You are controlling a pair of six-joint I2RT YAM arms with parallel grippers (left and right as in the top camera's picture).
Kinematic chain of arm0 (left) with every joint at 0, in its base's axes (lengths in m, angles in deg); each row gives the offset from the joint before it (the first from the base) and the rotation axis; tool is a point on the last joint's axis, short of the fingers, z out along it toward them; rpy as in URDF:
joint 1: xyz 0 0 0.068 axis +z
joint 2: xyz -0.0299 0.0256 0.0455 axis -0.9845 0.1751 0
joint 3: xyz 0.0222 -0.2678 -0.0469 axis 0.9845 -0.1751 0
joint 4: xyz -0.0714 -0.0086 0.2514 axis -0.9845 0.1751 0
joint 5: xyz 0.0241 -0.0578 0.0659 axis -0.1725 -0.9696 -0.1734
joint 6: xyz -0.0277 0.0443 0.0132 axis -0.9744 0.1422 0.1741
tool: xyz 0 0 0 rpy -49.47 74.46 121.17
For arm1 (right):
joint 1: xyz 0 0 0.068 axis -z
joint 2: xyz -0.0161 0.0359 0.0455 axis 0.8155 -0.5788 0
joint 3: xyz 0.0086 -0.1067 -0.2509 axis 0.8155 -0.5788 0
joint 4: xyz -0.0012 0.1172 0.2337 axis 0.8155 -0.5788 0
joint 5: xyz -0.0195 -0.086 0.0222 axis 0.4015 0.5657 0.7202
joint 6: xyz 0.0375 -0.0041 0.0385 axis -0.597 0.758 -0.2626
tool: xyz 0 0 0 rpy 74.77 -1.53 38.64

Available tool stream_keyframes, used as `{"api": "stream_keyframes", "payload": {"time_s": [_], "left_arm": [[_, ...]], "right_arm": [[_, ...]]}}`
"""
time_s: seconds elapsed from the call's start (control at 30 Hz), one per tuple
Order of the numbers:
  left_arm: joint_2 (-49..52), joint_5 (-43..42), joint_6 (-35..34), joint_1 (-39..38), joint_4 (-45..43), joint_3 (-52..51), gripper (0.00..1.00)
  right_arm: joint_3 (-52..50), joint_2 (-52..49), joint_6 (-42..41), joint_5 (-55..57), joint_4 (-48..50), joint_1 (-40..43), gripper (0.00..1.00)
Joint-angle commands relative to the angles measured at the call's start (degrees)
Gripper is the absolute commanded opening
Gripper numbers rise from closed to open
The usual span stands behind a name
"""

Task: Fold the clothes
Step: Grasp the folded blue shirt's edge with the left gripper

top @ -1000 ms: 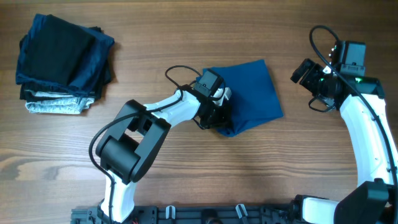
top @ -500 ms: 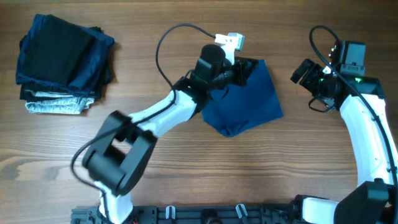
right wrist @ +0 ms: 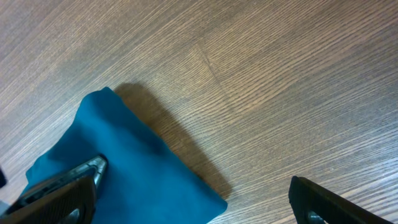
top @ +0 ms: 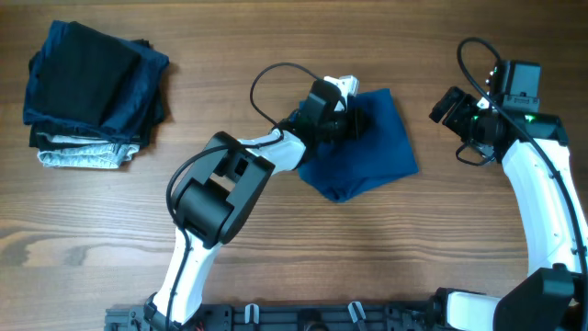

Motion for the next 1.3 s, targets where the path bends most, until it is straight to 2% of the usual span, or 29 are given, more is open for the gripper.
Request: {"api": "stream_keyframes", "payload": {"time_s": [0.0,0.2,0.37,0.53,0.57,0.67,0.73,0.8,0.9,1.0,1.1,1.17,1.27], "left_arm": [[-5.0,-0.9,1.9,0.1,0.0,6.2,0.04],[-2.3,5.4,1.9,-0.5,-2.7,7.4,0.06],[5.5,6.4,1.7,-1.7,-6.5,7.5,0.07],[12.2,6.7,1.7,-0.7,-6.6,7.5,0.06],[11.9,5.5,1.7,-0.3,-6.8,8.1,0.06],[8.1,-5.1,0.4,0.9,-6.7,15.4,0.04],[4.5,-6.2,0.2,0.7,-6.3,17.4,0.04],[-0.4,-6.9,-0.2,0.3,1.1,17.6,0.08],[-0.7,-9.6,0.1,-0.7,11.4,17.6,0.08],[0.6,-9.2,5.8,-3.8,23.3,17.6,0.05],[1.2,-1.2,11.1,-8.1,34.2,17.6,0.04],[2.5,6.8,11.3,-10.0,37.2,17.6,0.04],[5.9,8.3,13.5,-10.6,34.2,17.6,0.04]], "right_arm": [[0.0,-0.4,-0.5,-0.7,0.2,0.0,1.0],[0.0,-0.4,-0.6,-0.7,0.2,0.0,0.99],[0.0,-0.4,-0.6,-0.7,0.2,0.0,1.0],[0.0,-0.4,-0.5,-0.7,0.2,0.0,1.0],[0.0,-0.4,-0.6,-0.7,0.2,0.0,0.99],[0.0,-0.4,-0.6,-0.7,0.2,0.0,1.0],[0.0,-0.4,-0.5,-0.7,0.2,0.0,1.0],[0.0,-0.4,-0.6,-0.7,0.2,0.0,0.99],[0.0,-0.4,-0.5,-0.7,0.2,0.0,1.0],[0.0,-0.4,-0.5,-0.7,0.2,0.0,1.0],[0.0,-0.4,-0.6,-0.7,0.2,0.0,1.0],[0.0,-0.4,-0.6,-0.7,0.2,0.0,1.0],[0.0,-0.4,-0.5,-0.7,0.2,0.0,0.99]]}}
